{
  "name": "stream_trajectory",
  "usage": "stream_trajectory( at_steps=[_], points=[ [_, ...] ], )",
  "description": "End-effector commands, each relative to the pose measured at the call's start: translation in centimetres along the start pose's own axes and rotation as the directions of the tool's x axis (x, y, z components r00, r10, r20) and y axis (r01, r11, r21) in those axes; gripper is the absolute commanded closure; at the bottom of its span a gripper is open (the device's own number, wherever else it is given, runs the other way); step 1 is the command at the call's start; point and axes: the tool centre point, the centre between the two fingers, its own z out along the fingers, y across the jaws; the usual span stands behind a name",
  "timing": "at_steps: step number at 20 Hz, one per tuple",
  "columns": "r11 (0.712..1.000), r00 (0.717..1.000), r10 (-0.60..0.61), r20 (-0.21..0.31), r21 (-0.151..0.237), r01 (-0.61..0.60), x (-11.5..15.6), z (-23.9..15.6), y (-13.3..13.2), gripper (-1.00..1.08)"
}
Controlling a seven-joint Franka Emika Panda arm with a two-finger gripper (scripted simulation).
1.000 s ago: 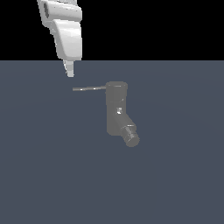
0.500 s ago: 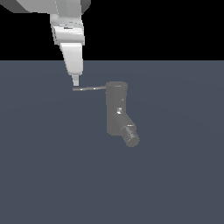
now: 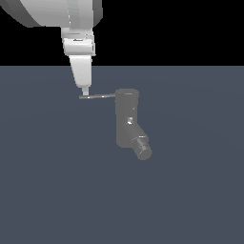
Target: Turn on the faucet by rotating a designated handle.
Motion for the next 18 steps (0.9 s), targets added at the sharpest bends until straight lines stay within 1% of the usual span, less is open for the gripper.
stream_trajectory(
  at_steps=[1, 4, 18],
  points=[
    [1.000, 1.000, 0.003, 0.000, 0.000, -0.003, 0.0, 0.0, -0.1, 1.08],
    [1.000, 1.000, 0.003, 0.000, 0.000, -0.003, 0.0, 0.0, -0.1, 1.08],
    [1.000, 1.000, 0.004, 0.000, 0.000, -0.004, 0.2, 0.0, 3.9, 1.08]
  ],
)
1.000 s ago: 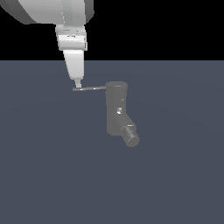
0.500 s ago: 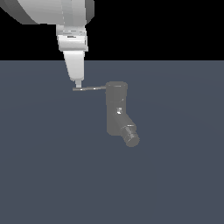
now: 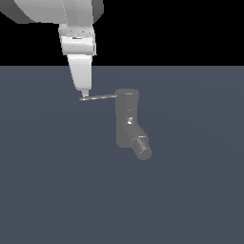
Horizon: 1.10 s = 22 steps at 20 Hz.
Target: Turn on the faucet by rotating a designated handle.
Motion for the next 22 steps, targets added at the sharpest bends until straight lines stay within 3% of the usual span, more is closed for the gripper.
stream_trajectory(
  at_steps=[1, 22],
  points=[
    [1.000, 1.000, 0.003, -0.001, -0.003, -0.003, 0.2, 0.0, 0.9, 1.08],
    [1.000, 1.000, 0.004, -0.001, -0.003, -0.004, 0.4, 0.0, 6.9, 1.08]
  ],
)
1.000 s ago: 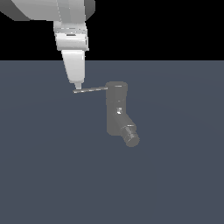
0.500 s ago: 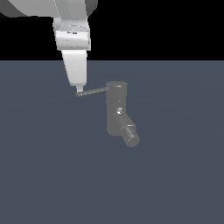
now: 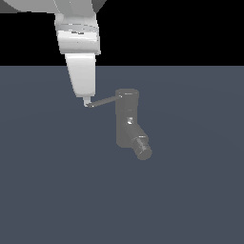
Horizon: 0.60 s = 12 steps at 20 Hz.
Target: Turn on the faucet by rotating a designated handle.
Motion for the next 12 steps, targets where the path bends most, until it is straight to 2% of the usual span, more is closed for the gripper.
stream_trajectory(
  at_steps=[1, 2, 12],
  points=[
    [1.000, 1.000, -0.001, -0.001, -0.002, 0.001, 0.0, 0.0, 0.6, 1.08],
    [1.000, 1.000, 0.000, 0.000, 0.000, 0.000, 0.0, 0.0, 0.2, 1.08],
    [1.000, 1.000, 0.000, 0.000, -0.001, 0.000, 2.5, 0.0, 2.8, 1.08]
  ],
)
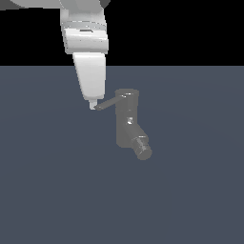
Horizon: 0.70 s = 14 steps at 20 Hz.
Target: Turn on the faucet by rotating a designated handle.
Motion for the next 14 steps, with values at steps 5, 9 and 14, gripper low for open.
stream_trajectory(
  at_steps=[5, 9, 14],
  points=[
    [1.000, 1.000, 0.016, -0.001, -0.001, -0.016, 2.5, 0.0, 1.9, 1.08],
    [1.000, 1.000, 0.016, -0.001, -0.001, -0.016, 3.6, 0.0, 3.0, 1.08],
    [1.000, 1.000, 0.016, -0.001, -0.001, -0.016, 5.0, -0.1, 4.5, 1.08]
  ],
)
